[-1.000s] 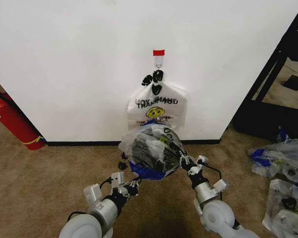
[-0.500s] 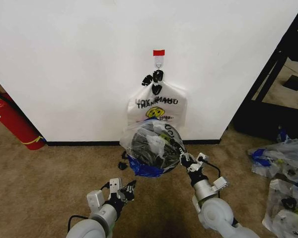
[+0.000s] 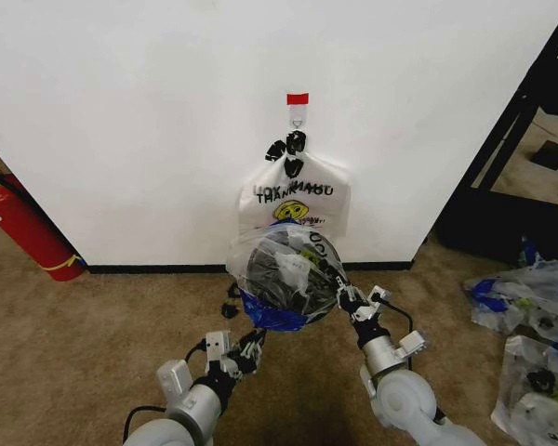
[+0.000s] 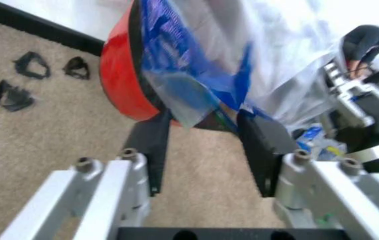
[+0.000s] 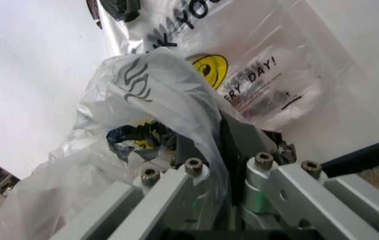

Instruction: Pick up the garbage bag from the wall and place it over the trash bin.

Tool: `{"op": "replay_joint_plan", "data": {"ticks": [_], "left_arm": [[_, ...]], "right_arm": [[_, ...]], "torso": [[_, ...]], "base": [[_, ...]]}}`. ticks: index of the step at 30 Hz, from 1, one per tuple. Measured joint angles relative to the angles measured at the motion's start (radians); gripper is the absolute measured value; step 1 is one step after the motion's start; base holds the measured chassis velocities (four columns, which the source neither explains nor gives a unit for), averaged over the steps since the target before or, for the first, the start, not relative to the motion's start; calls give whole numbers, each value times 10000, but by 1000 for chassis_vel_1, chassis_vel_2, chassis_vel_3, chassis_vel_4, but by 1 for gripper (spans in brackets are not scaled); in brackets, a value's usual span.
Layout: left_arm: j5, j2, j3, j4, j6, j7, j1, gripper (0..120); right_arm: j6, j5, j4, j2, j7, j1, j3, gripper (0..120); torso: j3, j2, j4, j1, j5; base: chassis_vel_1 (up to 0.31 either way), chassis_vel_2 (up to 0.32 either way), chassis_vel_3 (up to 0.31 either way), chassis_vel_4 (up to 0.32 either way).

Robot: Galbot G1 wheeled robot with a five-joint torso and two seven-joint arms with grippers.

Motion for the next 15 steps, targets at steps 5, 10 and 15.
{"op": "replay_joint_plan", "data": {"ticks": [5,10,15], "left_arm": [[-263,-177,25,-80,5,-19,-75,64],[-348,-210,58,-205,67,12,-3,84],[-323,-139,200,-276,74,33,74,98]], "right_arm": [[0,-15,-35,-10,0,63,16,1],[-3,-21,-77,-32,17,140,42,1],[-13,-16,-141,-41,22,201,54,1]], "torso": [[0,0,1,0,0],[0,0,0,0,0],[0,0,1,0,0]], "base": [[0,0,0,0],[0,0,0,0],[0,0,0,0]]}}
